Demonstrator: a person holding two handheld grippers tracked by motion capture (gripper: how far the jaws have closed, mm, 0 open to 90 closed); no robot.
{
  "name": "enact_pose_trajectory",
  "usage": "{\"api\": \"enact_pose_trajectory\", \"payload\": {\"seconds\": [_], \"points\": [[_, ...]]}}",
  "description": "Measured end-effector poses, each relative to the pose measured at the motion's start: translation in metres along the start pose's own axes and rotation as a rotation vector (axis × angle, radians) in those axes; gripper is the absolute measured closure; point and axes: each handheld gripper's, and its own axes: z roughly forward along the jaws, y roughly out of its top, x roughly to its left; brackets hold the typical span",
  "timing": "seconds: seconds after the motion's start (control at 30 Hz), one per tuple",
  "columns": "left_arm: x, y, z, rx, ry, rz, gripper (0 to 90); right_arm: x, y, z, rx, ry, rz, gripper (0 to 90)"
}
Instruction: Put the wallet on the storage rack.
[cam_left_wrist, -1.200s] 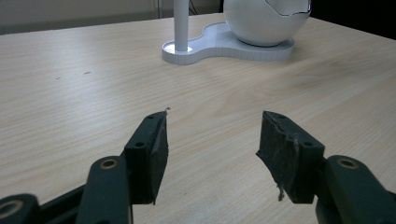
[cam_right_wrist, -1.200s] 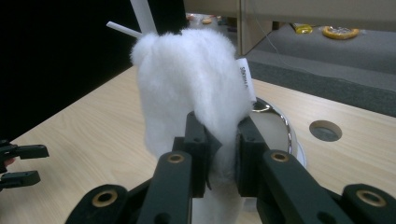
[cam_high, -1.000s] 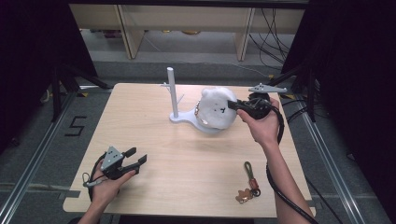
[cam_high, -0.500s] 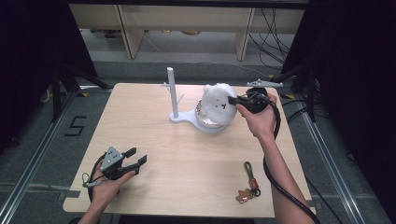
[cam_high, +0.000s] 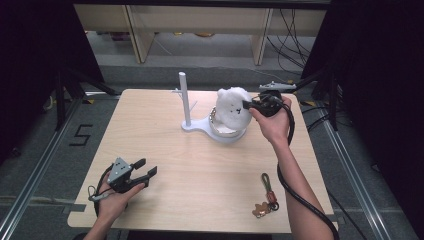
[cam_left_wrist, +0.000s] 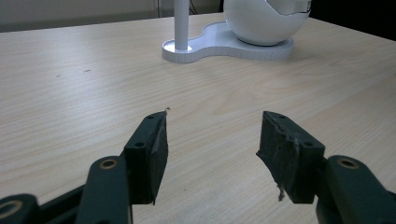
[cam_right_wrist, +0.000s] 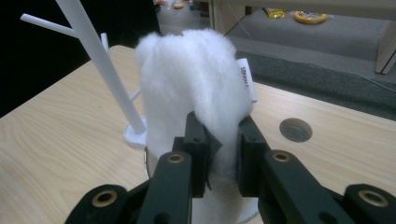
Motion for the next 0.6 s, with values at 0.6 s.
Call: {"api": "enact_pose_trajectory", "payload": {"seconds": [0.6], "points": [[0.001, -0.001, -0.001, -0.001, -0.002, -0.005, 41.4, 0.005, 0.001, 0.026, 0.051, -0.042, -0.042, 78.8]]}}
